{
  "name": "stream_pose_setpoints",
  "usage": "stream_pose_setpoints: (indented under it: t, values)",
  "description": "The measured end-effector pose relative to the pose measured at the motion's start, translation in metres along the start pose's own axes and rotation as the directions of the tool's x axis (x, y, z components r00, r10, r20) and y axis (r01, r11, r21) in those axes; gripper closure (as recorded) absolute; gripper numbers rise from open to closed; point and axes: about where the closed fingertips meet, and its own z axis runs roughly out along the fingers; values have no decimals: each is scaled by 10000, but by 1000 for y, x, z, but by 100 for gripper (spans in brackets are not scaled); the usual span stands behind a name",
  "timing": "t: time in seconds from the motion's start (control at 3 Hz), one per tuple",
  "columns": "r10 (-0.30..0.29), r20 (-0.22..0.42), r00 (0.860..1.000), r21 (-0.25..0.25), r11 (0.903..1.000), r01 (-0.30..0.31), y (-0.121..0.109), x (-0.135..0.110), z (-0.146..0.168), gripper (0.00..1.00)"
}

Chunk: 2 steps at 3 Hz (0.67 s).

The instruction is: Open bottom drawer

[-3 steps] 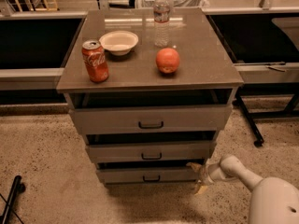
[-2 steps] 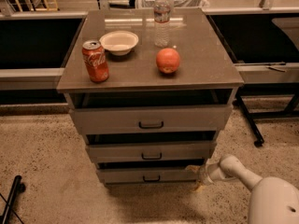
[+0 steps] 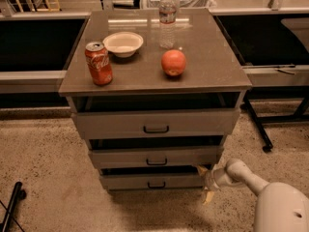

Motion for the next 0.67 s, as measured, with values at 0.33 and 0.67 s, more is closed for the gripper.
stream_pose_setpoints:
  t: [0.33,0.67]
  values:
    - [210,-322,9993,-181,9996,-216,-2,7,13,2]
    - [210,-322,9993,-181,9996,-216,-2,7,13,25]
